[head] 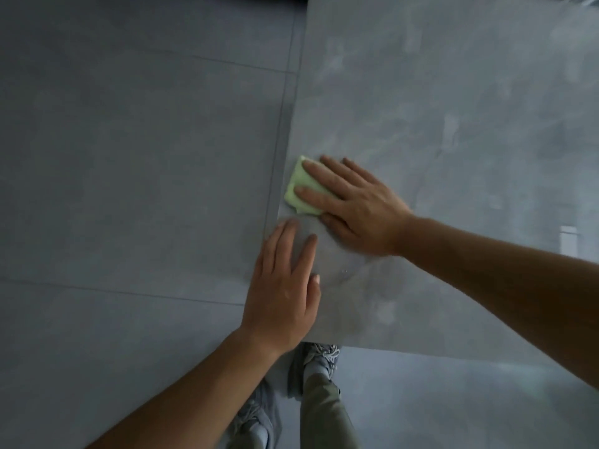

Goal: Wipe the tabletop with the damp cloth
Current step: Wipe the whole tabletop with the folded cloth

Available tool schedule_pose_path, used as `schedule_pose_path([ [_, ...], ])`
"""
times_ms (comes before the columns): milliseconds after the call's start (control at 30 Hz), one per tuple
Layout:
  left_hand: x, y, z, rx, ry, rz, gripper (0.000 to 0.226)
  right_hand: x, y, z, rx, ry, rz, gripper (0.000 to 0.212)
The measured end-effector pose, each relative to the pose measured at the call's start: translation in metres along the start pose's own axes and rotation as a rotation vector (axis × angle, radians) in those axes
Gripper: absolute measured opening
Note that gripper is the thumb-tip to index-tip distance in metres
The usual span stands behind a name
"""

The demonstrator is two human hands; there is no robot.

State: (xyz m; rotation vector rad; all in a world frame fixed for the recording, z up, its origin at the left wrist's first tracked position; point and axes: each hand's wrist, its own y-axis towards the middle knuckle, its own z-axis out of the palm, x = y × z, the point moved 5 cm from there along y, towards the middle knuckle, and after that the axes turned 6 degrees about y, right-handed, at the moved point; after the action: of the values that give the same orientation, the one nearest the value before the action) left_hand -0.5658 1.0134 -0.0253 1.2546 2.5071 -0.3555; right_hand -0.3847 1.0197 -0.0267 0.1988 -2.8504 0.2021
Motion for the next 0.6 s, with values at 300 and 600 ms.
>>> schedule_pose_path([
  [300,0.001,-0.011,0.004,0.0,0.019,0.014,0.052,0.0,-0.019,-0.004,-0.198,0.115,0.496,0.056],
  [600,0.011,-0.016,0.006,-0.016,-0.088,0.05,0.05,-0.009,-0.141,0.009,-0.245,0.218,1.007,0.056],
])
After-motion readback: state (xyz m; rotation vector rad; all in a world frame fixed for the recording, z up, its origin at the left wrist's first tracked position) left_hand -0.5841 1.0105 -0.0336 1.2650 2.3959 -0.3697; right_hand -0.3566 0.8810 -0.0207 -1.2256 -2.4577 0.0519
